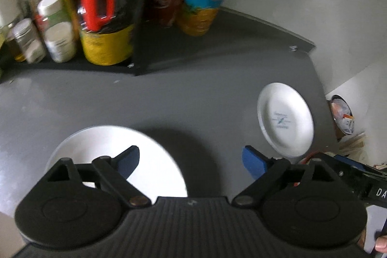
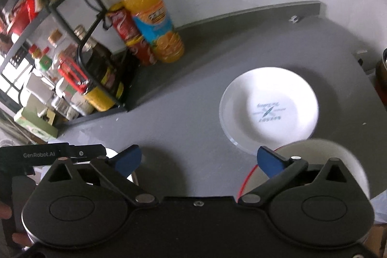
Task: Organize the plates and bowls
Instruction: 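Move both grippers toward the small white plate printed 'BAKERY', then close the left gripper on the 'BAKERY' plate rim while the right gripper grips it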
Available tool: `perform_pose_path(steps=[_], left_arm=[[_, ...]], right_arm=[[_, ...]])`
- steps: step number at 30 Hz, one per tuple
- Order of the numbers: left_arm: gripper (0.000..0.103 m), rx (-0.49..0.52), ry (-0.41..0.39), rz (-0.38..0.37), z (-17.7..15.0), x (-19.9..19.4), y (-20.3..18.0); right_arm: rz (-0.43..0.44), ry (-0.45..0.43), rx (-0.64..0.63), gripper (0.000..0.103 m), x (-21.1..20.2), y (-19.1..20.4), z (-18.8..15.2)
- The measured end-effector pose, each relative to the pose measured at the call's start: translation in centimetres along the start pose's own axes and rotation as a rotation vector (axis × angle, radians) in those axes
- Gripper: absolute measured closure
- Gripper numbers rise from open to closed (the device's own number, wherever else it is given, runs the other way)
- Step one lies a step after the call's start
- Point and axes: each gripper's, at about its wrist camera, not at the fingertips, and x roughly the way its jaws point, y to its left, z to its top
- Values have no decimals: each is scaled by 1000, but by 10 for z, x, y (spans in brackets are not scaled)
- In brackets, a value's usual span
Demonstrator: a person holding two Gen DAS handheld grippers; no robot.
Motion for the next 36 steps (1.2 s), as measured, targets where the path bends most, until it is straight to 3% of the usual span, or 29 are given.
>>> perform_pose_path(steps=[9,20,29,32,36], left_arm=[[11,11,14,-20,17,22,-48],[11,-46,50,-36,29,64,-84],[16,-157,77,-69,31,103,-95],[22,-181,84,-69,30,116,-98],[39,-228,113,-73,28,137,-96]], right_arm=[[-5,13,31,0,1,-46,25],[-31,51,68,3,20,-100,56],[-41,142,122,26,56,-147,75],[-29,175,128,34,67,-157,76],[-52,200,135,40,83,-167,77]])
